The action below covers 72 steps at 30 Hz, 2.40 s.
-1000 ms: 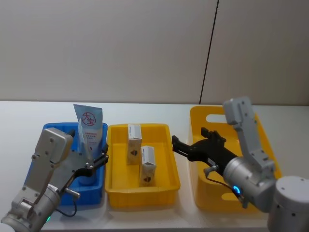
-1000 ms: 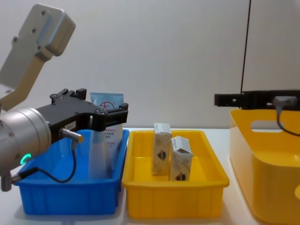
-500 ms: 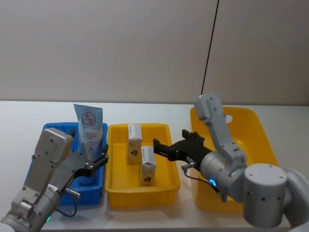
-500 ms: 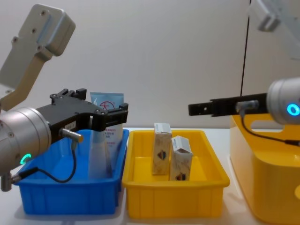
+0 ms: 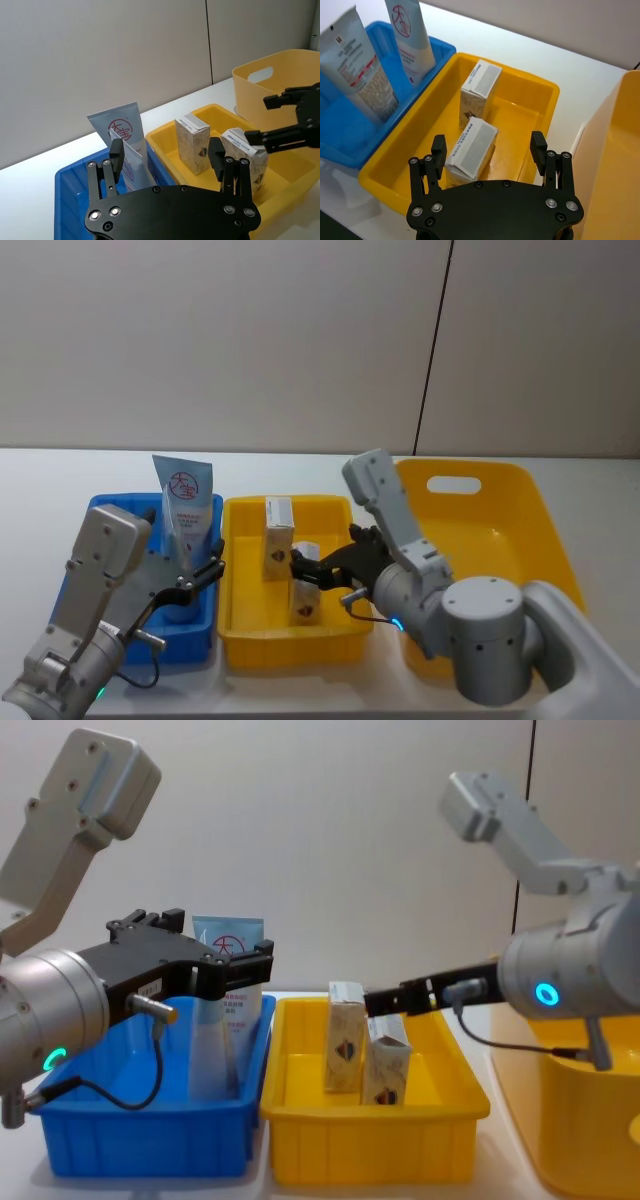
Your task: Bimanual collaborative sorting of washing and personal care products
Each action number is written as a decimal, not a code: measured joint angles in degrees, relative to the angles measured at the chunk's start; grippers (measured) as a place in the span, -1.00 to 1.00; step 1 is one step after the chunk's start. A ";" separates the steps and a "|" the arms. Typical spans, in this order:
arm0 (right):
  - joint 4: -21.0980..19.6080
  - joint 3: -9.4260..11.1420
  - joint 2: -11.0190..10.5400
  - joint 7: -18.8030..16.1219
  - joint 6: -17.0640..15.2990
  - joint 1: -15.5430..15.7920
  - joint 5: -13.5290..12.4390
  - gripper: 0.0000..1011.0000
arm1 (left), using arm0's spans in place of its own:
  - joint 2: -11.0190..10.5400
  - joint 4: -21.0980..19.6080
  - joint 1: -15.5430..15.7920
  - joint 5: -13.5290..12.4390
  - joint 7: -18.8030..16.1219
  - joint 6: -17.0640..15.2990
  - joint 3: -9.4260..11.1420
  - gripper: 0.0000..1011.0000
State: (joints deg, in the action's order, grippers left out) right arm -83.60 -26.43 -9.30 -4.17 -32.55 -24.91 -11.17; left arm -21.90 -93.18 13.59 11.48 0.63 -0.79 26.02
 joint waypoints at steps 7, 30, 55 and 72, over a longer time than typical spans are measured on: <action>3.93 -1.65 1.55 0.64 0.55 -1.50 1.76 0.99 | 0.00 0.00 0.00 0.00 0.00 0.00 0.00 0.98; 11.17 -2.47 4.89 1.82 1.57 -3.17 3.72 0.99 | 0.00 0.00 0.00 0.00 0.00 0.00 0.00 0.98; 14.16 -1.92 6.47 1.35 2.15 -4.02 3.90 0.61 | 0.00 0.00 0.00 0.00 0.00 0.00 0.00 0.98; 14.53 -1.83 6.66 1.24 2.23 -4.13 3.90 -0.27 | 0.00 0.00 0.00 0.00 0.00 0.00 0.00 0.98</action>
State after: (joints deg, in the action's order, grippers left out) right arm -69.07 -28.26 -2.64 -2.92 -30.31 -29.04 -7.27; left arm -21.90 -93.18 13.59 11.48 0.62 -0.79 26.02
